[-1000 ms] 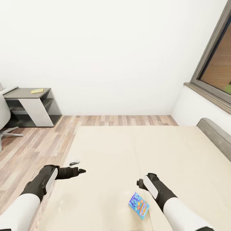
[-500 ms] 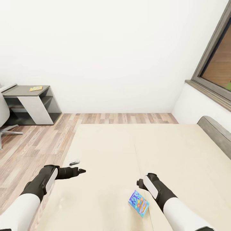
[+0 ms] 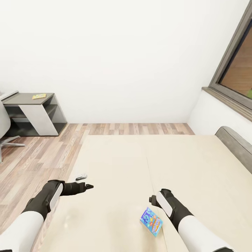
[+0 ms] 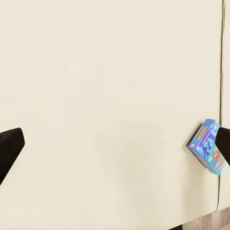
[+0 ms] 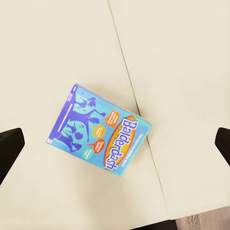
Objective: Put all the toys in the child's room - the three board games (two on the bed and one on the table), the two jigsaw puzzles on the table, and the tennis ball on the table - inside the toy box on the table in the child's room.
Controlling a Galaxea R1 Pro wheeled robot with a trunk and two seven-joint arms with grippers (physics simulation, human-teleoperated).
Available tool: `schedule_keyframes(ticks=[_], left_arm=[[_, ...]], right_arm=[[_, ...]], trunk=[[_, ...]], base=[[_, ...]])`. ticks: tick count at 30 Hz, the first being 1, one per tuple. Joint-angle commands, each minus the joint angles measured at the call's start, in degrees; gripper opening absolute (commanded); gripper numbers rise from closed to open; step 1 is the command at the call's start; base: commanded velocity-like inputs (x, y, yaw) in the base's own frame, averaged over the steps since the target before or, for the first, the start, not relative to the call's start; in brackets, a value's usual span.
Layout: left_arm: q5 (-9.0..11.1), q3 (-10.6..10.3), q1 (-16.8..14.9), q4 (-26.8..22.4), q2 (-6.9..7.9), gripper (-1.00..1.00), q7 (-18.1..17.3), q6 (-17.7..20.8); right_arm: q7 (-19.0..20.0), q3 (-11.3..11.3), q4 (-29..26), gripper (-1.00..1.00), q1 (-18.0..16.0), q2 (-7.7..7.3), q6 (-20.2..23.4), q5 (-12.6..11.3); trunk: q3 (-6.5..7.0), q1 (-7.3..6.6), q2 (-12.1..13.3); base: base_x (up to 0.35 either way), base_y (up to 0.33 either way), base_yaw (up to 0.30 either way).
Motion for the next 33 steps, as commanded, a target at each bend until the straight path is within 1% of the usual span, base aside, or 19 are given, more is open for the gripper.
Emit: schedule_keyframes(ticks=[1, 8, 26, 33], left_arm=[[0.6, 0.1, 0.0, 0.0, 0.00, 1.00, 0.1, 0.5], [0.6, 0.0, 0.0, 0.0, 0.00, 1.00, 0.1, 0.5], [0.6, -0.1, 0.0, 0.0, 0.00, 1.00, 0.0, 0.5], [1.0, 0.5, 0.0, -0.5, 0.51, 1.00, -0.9, 0.5]], right_arm=[[-0.6, 0.3, -0.1, 1.00, 0.0, -0.04, 0.1, -0.6], [-0.6, 0.3, 0.0, 1.00, -0.1, -0.05, 0.2, -0.6], [-0.6, 0.3, 0.0, 1.00, -0.1, -0.05, 0.2, -0.7], [-0.5, 0.3, 0.0, 1.00, -0.1, -0.12, 0.2, -0.6]], trunk=[[-0.11, 0.03, -0.1], [-0.44, 0.03, -0.1], [-2.07, 0.03, -0.1], [-2.73, 0.03, -0.1]], base=[[0.000, 0.000, 0.000], [0.000, 0.000, 0.000], [0.000, 0.000, 0.000], [0.000, 0.000, 0.000]])
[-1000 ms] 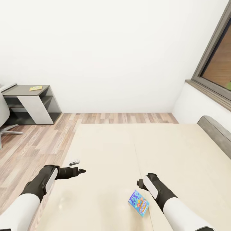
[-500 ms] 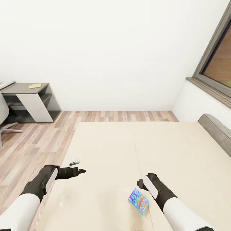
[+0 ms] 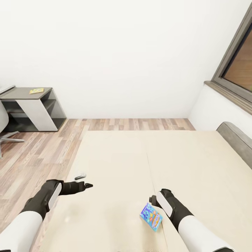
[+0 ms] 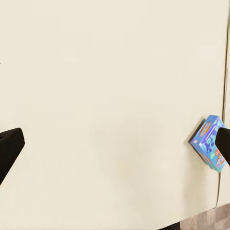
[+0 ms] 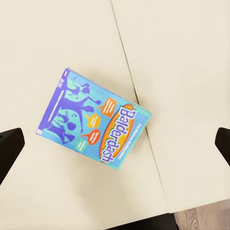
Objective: Put all the toys in the child's room - the three board games (two on the bed and one on the table), the two jigsaw puzzles on the table, and the tennis ball on the table - inside the toy box on the table in the child's room.
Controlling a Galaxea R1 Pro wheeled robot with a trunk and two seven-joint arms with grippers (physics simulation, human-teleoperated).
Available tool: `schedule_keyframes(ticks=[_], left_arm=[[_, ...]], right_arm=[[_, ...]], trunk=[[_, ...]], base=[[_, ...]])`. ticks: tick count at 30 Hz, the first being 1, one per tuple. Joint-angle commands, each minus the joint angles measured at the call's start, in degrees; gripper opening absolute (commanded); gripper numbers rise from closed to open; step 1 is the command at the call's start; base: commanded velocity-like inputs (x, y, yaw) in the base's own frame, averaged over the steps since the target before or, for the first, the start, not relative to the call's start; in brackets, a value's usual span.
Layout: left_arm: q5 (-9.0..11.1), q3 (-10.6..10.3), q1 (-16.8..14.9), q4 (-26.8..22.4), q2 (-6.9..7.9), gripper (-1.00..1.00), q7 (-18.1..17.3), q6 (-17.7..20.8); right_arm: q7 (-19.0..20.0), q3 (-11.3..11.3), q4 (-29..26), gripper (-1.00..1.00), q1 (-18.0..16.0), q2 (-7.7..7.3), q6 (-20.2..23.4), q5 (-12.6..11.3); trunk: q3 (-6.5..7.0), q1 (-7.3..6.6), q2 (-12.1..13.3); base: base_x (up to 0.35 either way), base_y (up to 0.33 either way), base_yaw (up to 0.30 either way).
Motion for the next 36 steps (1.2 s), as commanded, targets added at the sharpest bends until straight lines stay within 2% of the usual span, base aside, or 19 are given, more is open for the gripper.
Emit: schedule_keyframes(ticks=[1, 3, 5, 6, 7, 9, 10, 17, 20, 22, 24, 29, 36], left_arm=[[0.5, 0.1, 0.0, -0.1, 0.11, 1.00, -0.1, 0.5], [0.6, 0.3, 0.0, -0.1, 0.61, 1.00, -0.6, 0.6], [0.8, 0.4, 0.0, -0.2, 2.61, 1.00, -2.5, 0.8], [0.8, 0.4, 0.0, -0.2, 3.16, 1.00, -3.3, 0.8], [0.8, 0.4, 0.0, -0.2, 4.23, 1.00, -5.4, 0.8], [0.8, 0.4, 0.0, -0.2, 5.32, 1.00, -7.8, 0.9], [0.8, 0.4, 0.0, -0.3, 6.41, 1.00, -10.6, 0.9], [0.8, 0.4, 0.0, -0.3, 6.41, 1.00, -10.6, 0.9], [0.7, 0.4, 0.0, -0.3, 8.68, 1.00, -16.7, 0.9], [0.7, 0.4, 0.0, -0.3, 9.77, 1.00, -19.8, 0.9], [0.7, 0.4, 0.0, -0.3, 10.35, 1.00, -21.4, 0.8], [0.6, 0.4, 0.0, -0.3, 10.90, 1.00, -22.9, 0.7], [0.6, 0.4, 0.0, -0.3, 11.08, 1.00, -23.0, 0.5]], right_arm=[[-0.6, 0.3, -0.1, 1.00, 0.0, -0.05, 0.1, -0.6], [-0.5, 0.3, -0.1, 1.00, 0.0, -0.05, 0.1, -0.6], [-0.5, 0.3, -0.1, 1.00, 0.0, -0.06, 0.1, -0.6], [-0.5, 0.3, -0.1, 1.00, 0.0, -0.06, 0.1, -0.6], [-0.5, 0.3, -0.1, 1.00, 0.0, -0.06, 0.1, -0.6], [-0.5, 0.3, -0.1, 1.00, 0.0, -0.08, 0.1, -0.6], [-0.5, 0.3, -0.1, 1.00, 0.0, -0.10, 0.1, -0.6], [-0.5, 0.3, -0.1, 1.00, 0.0, -0.10, 0.1, -0.6], [-0.5, 0.3, -0.1, 1.00, 0.0, -0.13, 0.1, -0.6], [-0.5, 0.3, -0.1, 1.00, 0.0, -0.14, 0.1, -0.6], [-0.5, 0.3, -0.1, 1.00, 0.0, -0.14, 0.1, -0.6], [-0.5, 0.2, -0.1, 1.00, -0.1, -0.15, 0.1, -0.6], [-0.5, 0.2, -0.1, 1.00, 0.0, -0.09, 0.1, -0.6]], trunk=[[-0.20, 0.03, -0.1], [-0.38, 0.03, -0.1], [-0.57, 0.03, -0.1], [-0.66, 0.03, -0.1], [-0.76, 0.03, -0.1], [-0.94, 0.03, -0.1], [-1.04, 0.03, -0.1], [-1.69, 0.03, -0.1], [-1.97, 0.03, -0.1], [-2.16, 0.03, -0.1], [-2.34, 0.03, -0.1], [-2.81, 0.03, -0.1], [-3.46, 0.03, -0.1]], base=[[0.000, 0.000, 0.000], [0.000, 0.000, 0.000], [0.000, 0.000, 0.000], [0.000, 0.000, 0.000], [0.000, 0.000, 0.000], [0.000, 0.000, 0.000], [0.000, 0.000, 0.000], [0.000, 0.000, 0.000], [0.000, 0.000, 0.000], [0.000, 0.000, 0.000], [0.000, 0.000, 0.000], [0.000, 0.000, 0.000], [0.000, 0.000, 0.000]])
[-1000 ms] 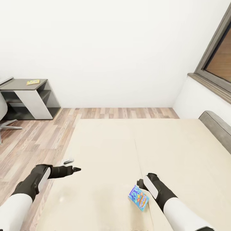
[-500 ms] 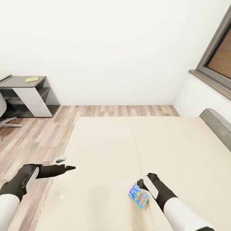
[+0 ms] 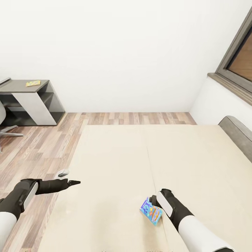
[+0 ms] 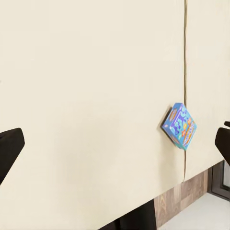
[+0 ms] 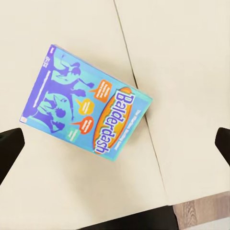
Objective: Put all the toys in the child's room - the three board games (two on the bed and one on the table), the two jigsaw puzzles on the table, and the tennis ball on the table - inside the toy box on the table in the child's room.
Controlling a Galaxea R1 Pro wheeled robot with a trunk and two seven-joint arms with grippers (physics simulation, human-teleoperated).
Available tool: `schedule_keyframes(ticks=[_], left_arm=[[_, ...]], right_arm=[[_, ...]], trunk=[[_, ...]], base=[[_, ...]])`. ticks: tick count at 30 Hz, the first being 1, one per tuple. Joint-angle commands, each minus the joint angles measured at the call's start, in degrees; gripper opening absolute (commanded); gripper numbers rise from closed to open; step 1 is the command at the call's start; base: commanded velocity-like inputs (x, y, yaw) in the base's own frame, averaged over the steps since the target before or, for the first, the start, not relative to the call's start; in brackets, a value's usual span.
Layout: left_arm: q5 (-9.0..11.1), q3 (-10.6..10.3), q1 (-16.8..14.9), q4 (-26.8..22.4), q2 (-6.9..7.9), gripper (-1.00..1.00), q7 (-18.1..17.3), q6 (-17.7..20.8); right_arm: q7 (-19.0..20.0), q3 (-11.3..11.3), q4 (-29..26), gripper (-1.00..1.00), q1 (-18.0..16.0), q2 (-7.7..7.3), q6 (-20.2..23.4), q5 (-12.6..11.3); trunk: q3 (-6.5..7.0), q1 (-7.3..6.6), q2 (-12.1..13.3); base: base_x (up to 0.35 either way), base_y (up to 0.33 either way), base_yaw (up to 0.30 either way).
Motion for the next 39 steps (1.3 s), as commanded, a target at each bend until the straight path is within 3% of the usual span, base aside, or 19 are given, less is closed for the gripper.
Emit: schedule_keyframes(ticks=[1, 29, 39], left_arm=[[0.2, 0.0, 0.0, 0.0, 0.01, 1.00, -0.1, 0.3], [0.1, 0.0, 0.0, 0.0, -0.22, 1.00, 0.5, 0.3], [0.1, 0.0, 0.0, 0.0, -0.27, 1.00, 0.5, 0.3]], right_arm=[[-0.6, 0.3, -0.1, 1.00, 0.0, -0.04, 0.1, -0.6], [-0.6, 0.4, -0.1, 1.00, 0.0, 0.05, 0.1, -0.6], [-0.6, 0.4, -0.1, 1.00, 0.0, 0.00, 0.1, -0.6]], trunk=[[-0.19, 0.03, -0.1], [-2.79, 0.03, -0.1], [-3.03, 0.03, -0.1]], base=[[0.000, 0.000, 0.000], [0.000, 0.000, 0.000], [0.000, 0.000, 0.000]])
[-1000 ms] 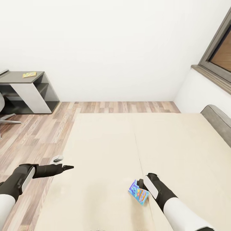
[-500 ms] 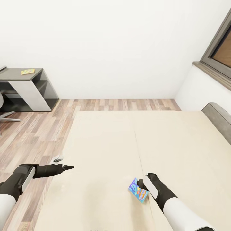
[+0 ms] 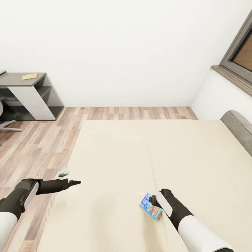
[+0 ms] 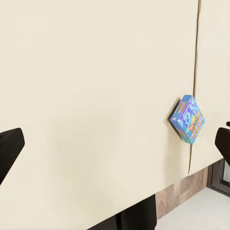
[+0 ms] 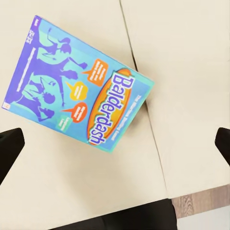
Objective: Put all the toys in the child's room - the three board games (two on the bed and one on the table), the two jigsaw puzzles on the table, and the tennis ball on the table - inside the toy box on the table in the child's room.
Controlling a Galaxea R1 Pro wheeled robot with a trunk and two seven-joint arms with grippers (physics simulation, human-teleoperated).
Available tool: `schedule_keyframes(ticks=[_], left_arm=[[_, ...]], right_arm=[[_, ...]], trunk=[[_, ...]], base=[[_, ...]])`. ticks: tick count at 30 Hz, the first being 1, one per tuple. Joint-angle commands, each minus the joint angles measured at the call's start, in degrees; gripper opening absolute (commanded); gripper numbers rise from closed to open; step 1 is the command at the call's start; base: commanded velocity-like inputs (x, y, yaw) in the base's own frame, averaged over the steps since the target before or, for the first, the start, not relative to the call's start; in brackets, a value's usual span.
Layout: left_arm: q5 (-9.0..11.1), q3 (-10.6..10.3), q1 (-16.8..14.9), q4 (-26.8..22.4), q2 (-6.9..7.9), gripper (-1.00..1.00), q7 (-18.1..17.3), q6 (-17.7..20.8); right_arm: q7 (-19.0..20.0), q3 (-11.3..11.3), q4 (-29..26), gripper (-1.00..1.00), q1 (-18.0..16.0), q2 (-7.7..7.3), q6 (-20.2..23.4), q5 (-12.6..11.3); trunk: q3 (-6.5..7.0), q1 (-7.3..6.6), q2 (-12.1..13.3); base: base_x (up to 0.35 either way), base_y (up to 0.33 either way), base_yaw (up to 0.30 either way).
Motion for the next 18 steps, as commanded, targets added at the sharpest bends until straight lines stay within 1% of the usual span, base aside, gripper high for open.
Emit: schedule_keyframes(ticks=[1, 10, 18], left_arm=[[0.2, 0.0, 0.0, 0.0, -0.01, 1.00, -0.1, 0.4], [0.2, 0.0, 0.0, 0.0, -0.05, 1.00, -0.1, 0.4], [0.2, 0.0, 0.0, 0.0, 0.07, 1.00, -0.2, 0.4]], right_arm=[[-0.6, 0.3, -0.1, 1.00, 0.0, -0.05, 0.1, -0.6], [-0.6, 0.3, -0.1, 1.00, 0.0, -0.06, 0.1, -0.6], [-0.6, 0.3, -0.1, 1.00, 0.0, -0.06, 0.1, -0.6]], trunk=[[-0.09, 0.03, -0.1], [-0.15, 0.03, -0.1], [-0.72, 0.03, -0.1]], base=[[0.000, 0.000, 0.000], [0.000, 0.000, 0.000], [0.000, 0.000, 0.000]])
